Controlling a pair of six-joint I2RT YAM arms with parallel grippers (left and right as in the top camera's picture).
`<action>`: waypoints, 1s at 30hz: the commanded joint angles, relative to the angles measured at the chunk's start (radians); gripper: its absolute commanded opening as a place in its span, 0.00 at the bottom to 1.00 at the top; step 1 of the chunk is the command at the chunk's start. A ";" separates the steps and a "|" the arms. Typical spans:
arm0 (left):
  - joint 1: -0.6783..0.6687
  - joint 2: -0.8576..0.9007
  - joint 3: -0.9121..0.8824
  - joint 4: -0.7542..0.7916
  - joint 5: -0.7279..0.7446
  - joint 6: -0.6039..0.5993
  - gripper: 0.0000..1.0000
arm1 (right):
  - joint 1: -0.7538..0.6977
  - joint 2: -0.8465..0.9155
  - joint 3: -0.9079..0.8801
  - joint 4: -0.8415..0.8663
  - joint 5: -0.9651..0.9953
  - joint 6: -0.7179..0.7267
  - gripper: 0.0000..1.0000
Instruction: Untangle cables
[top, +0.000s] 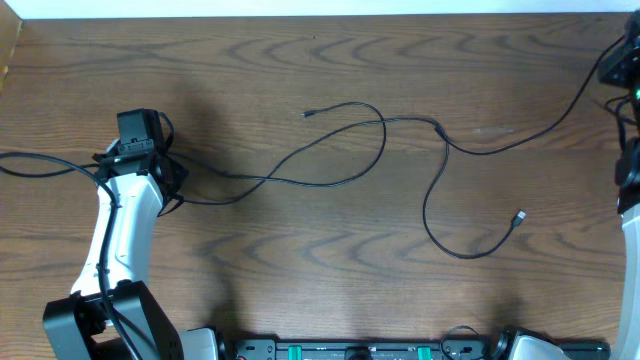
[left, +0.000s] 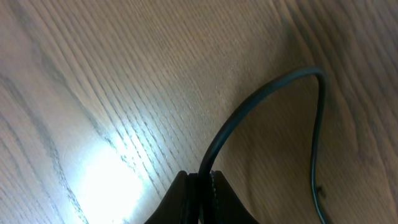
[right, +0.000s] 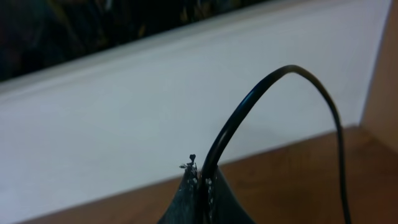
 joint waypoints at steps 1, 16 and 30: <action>0.002 -0.006 0.019 -0.004 -0.010 -0.009 0.08 | -0.037 0.007 0.073 0.038 -0.021 0.090 0.01; 0.002 -0.006 0.019 -0.005 -0.010 -0.009 0.08 | -0.108 0.208 0.124 0.061 0.233 -0.149 0.01; 0.002 -0.006 0.019 -0.011 -0.009 -0.009 0.08 | -0.092 0.371 0.192 0.075 -0.220 -0.005 0.01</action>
